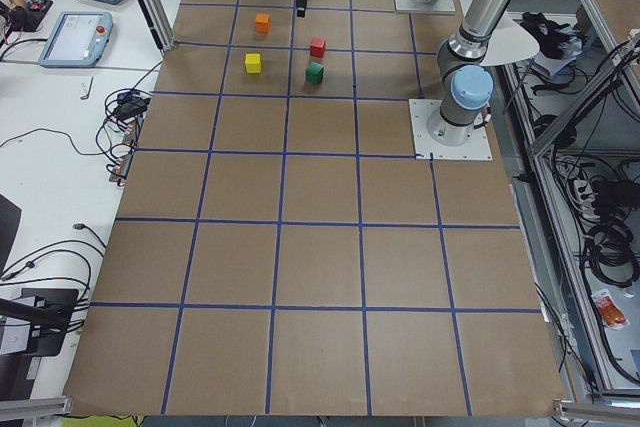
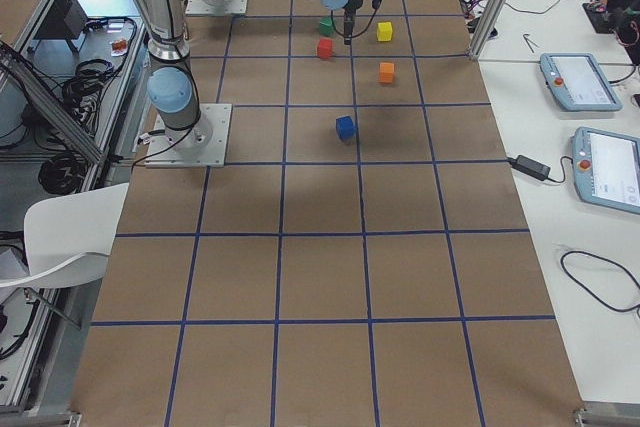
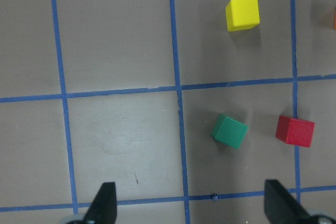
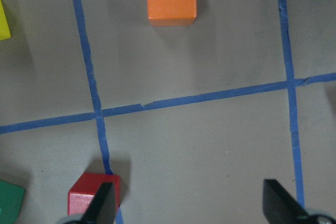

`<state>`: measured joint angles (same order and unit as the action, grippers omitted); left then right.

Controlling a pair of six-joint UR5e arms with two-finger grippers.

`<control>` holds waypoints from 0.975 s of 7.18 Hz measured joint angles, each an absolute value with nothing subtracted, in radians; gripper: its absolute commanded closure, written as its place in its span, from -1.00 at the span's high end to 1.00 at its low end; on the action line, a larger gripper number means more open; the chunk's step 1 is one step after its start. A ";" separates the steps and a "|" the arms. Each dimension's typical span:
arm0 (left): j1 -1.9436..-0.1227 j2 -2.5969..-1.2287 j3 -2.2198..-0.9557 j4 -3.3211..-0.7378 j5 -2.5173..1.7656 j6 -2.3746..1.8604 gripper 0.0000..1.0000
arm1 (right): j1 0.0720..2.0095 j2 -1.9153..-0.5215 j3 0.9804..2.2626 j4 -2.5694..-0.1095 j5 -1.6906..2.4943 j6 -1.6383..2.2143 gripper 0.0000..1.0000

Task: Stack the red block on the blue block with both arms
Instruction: 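Lower the right gripper over the red cube and close on it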

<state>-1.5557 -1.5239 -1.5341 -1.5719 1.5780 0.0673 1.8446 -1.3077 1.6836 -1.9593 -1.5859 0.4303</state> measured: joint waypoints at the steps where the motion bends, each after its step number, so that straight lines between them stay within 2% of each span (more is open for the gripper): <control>1: -1.554 -1.524 -1.535 -1.571 1.578 0.067 1.00 | 1.874 -1.284 1.683 -1.978 -1.586 0.472 1.00; 4: -1.553 -1.517 -1.532 -1.567 1.576 0.068 1.00 | 1.961 -1.182 1.685 -2.102 -1.574 0.641 1.00; 7: -1.554 -1.514 -1.539 -1.564 1.572 0.068 1.00 | 1.981 -1.140 1.721 -2.114 -1.551 0.666 1.00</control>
<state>-1.5539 -1.5144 -1.5385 -1.5638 1.5720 0.0675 1.9810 -1.1395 1.7207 -2.1141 -1.5513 0.6657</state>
